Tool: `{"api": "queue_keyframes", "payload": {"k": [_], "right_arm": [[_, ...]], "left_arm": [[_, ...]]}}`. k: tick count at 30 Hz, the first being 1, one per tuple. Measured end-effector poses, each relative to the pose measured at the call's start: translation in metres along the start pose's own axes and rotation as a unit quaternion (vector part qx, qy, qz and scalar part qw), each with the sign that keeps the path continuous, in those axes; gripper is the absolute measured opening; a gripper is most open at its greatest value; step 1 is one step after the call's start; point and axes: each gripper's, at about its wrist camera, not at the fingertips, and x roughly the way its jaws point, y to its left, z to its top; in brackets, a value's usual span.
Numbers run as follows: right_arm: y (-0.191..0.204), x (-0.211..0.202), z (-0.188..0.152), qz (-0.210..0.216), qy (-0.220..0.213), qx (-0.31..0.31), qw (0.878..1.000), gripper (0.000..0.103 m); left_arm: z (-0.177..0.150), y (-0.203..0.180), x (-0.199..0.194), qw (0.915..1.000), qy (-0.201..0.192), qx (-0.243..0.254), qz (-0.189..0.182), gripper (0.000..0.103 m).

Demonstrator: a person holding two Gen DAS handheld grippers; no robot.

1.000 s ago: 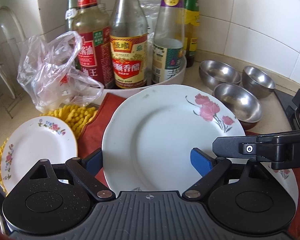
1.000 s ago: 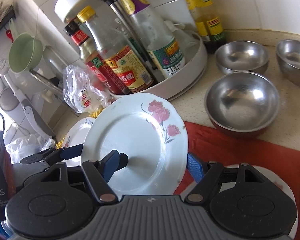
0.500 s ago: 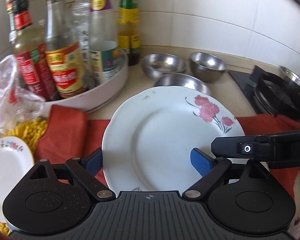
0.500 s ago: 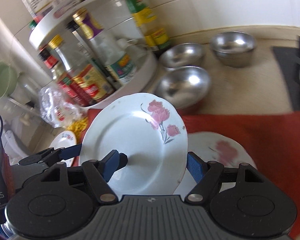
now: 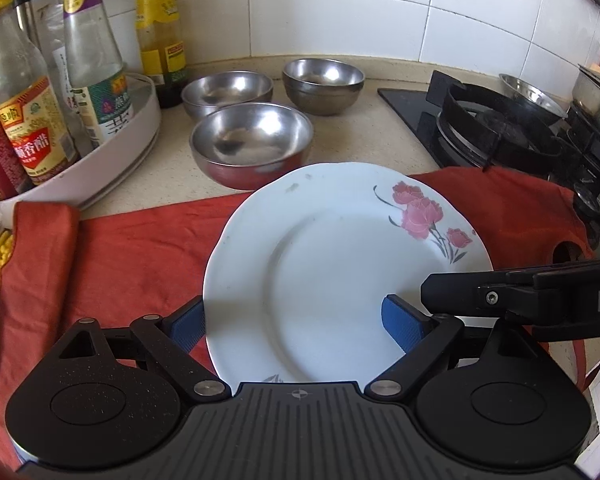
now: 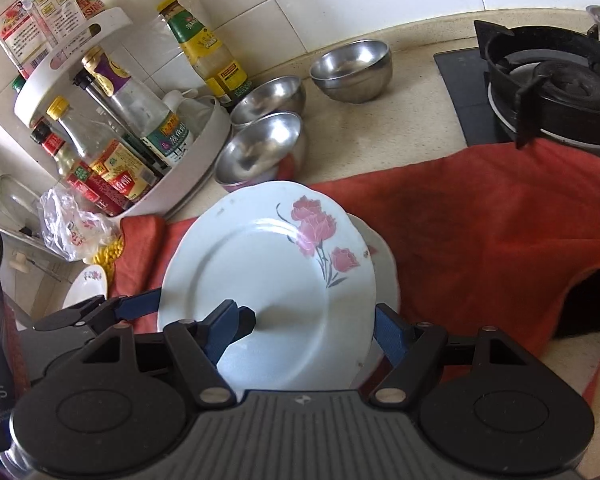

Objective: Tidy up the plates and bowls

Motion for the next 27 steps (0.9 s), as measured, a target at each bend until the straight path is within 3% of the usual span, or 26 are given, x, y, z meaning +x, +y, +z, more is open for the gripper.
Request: {"api": "queue_keyframes", "payload": {"k": [16, 20, 23, 27], "right_arm": [[-0.017, 0.021, 0.006, 0.009, 0.028, -0.029, 0.999, 0.072], [-0.012, 0.023, 0.006, -0.002, 0.024, -0.046, 0.999, 0.072], [-0.012, 0.028, 0.011, -0.007, 0.018, -0.042, 0.999, 0.074], [-0.007, 0.028, 0.016, -0.009, 0.002, -0.069, 0.998, 0.074]], "left_arm": [[-0.006, -0.011, 0.021, 0.9981, 0.024, -0.034, 0.046, 0.091], [-0.004, -0.014, 0.023, 0.9982, 0.017, -0.022, 0.052, 0.09], [-0.002, -0.02, 0.023, 0.9996, 0.01, 0.0, 0.025, 0.082], [0.001, -0.022, 0.022, 0.9995, 0.002, 0.011, 0.031, 0.083]]}}
